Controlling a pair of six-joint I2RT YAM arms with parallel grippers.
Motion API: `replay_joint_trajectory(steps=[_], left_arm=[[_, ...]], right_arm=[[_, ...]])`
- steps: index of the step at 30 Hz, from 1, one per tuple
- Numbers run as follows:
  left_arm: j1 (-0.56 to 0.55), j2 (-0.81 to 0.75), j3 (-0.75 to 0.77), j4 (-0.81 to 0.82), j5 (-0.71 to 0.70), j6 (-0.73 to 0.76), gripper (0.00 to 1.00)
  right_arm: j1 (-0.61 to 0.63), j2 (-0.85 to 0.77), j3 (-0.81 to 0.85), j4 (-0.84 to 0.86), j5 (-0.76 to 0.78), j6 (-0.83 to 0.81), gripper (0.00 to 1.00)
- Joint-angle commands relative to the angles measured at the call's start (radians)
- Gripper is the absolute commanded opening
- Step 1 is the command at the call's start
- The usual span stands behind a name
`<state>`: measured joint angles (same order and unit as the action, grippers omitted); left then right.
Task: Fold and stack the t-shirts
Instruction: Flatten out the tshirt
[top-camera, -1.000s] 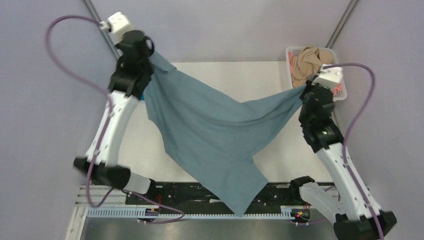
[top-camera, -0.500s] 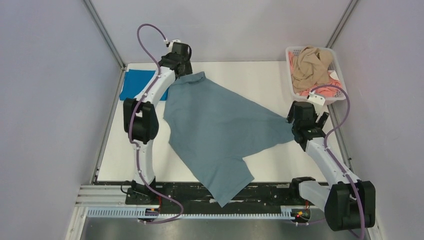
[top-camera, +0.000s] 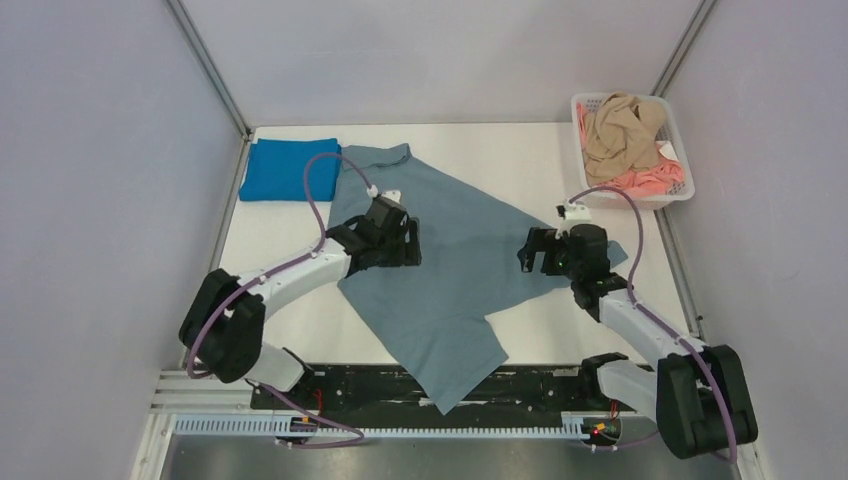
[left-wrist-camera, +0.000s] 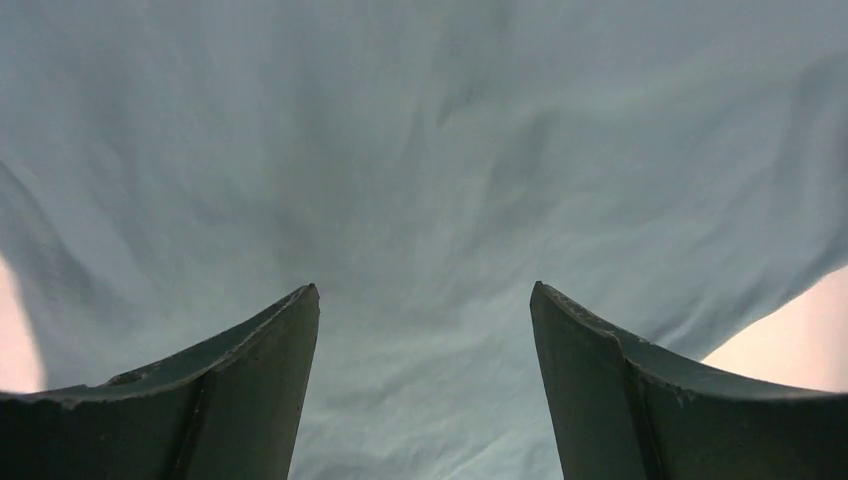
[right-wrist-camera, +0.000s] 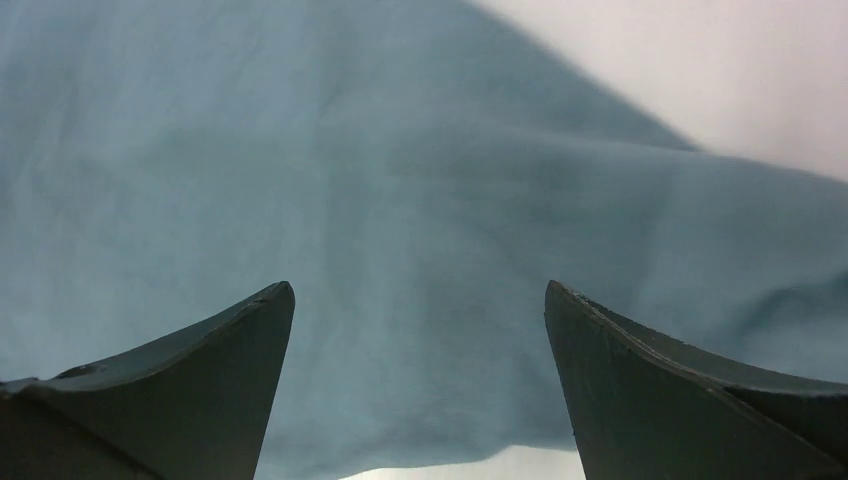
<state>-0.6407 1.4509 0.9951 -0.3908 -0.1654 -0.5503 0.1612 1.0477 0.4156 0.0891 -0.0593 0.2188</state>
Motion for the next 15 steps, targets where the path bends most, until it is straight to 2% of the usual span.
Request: replay_joint_trajectory(steps=[1, 5, 10, 15], left_arm=[[-0.005, 0.047, -0.116, 0.11, 0.117, -0.135, 0.83], [0.015, 0.157, -0.093, 0.132, 0.11, -0.125, 0.84], [0.11, 0.369, 0.025, 0.115, 0.188, -0.124, 0.84], [0.172, 0.561, 0.279, 0.028, 0.203, -0.114, 0.84]], right_arm=[[0.088, 0.103, -0.01, 0.133, -0.091, 0.011, 0.98], [0.153, 0.209, -0.045, 0.222, -0.034, 0.084, 0.98], [0.202, 0.254, -0.099, 0.288, 0.012, 0.182, 0.98], [0.277, 0.245, -0.135, 0.311, 0.053, 0.243, 0.98]])
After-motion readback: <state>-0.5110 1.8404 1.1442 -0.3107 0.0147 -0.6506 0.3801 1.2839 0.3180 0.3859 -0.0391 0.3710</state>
